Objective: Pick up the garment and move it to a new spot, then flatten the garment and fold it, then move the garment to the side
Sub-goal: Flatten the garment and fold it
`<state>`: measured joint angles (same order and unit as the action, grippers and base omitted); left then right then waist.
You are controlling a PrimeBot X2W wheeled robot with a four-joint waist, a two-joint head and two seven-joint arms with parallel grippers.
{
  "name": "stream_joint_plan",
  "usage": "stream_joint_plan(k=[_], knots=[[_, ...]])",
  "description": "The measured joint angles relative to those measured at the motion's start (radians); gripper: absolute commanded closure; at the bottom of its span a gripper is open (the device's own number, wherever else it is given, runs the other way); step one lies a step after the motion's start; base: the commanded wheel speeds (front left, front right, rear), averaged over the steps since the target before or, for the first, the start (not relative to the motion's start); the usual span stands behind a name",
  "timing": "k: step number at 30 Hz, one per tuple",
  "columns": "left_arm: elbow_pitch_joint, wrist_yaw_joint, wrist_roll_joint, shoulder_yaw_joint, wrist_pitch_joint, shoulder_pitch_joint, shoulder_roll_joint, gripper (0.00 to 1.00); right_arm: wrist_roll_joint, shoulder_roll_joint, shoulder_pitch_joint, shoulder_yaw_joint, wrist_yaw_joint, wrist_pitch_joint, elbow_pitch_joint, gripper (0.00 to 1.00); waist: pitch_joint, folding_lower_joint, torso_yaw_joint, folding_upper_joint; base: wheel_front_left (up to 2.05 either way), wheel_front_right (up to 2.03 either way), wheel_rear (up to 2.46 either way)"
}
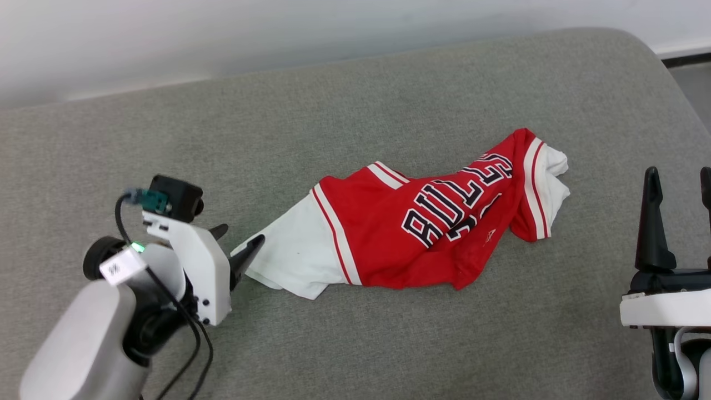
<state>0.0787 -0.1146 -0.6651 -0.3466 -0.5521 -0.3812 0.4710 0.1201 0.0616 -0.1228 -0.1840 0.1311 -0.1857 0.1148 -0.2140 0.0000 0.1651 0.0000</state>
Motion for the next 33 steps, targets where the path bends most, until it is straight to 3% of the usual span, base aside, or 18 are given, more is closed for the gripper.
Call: stream_joint_plan(k=[7, 15, 16, 17, 18, 27, 33], knots=[[0.053, 0.004, -0.05, -0.035, -0.214, -0.086, 0.034, 0.0, 0.001, -0.006, -0.019, 0.007, 0.0, -0.024, -0.017, 0.0, -0.053, 0.0, 0.029, 0.0, 0.0, 0.0, 0.0], [0.098, 0.001, -0.041, -0.069, -0.263, -0.1, 0.062, 0.0, 0.021, -0.009, -0.042, 0.016, 0.0, -0.042, -0.048, 0.0, -0.107, 0.0, 0.053, 0.0, 0.0, 0.0, 0.0], [0.099, 0.0, -0.044, -0.069, -0.263, -0.1, 0.064, 0.53, 0.021, -0.009, -0.042, 0.016, 0.0, -0.043, -0.051, 0.0, -0.11, 0.0, 0.055, 0.0, 0.0, 0.0, 0.0], [0.1, 0.0, -0.044, -0.067, -0.26, -0.099, 0.066, 0.87, 0.021, -0.009, -0.042, 0.016, 0.0, -0.044, -0.053, 0.0, -0.113, 0.0, 0.056, 0.0, 0.0, 0.0, 0.0], [0.104, 0.0, -0.045, -0.063, -0.248, -0.099, 0.068, 1.0, 0.021, -0.009, -0.042, 0.016, 0.0, -0.044, -0.055, 0.0, -0.115, 0.0, 0.056, 0.0, 0.0, 0.0, 0.0], [0.156, 0.027, -0.024, 0.057, 0.006, -0.096, 0.09, 1.0, 0.002, -0.01, -0.045, 0.01, 0.0, -0.034, -0.075, 0.0, -0.079, 0.0, 0.029, 0.0, 0.0, 0.0, 0.0], [0.172, 0.069, -0.029, 0.138, 0.104, -0.095, 0.112, 1.0, -0.01, -0.01, -0.044, 0.02, 0.0, -0.015, -0.078, 0.0, -0.054, 0.0, 0.0, 0.0, 0.0, 0.0, 0.0]])
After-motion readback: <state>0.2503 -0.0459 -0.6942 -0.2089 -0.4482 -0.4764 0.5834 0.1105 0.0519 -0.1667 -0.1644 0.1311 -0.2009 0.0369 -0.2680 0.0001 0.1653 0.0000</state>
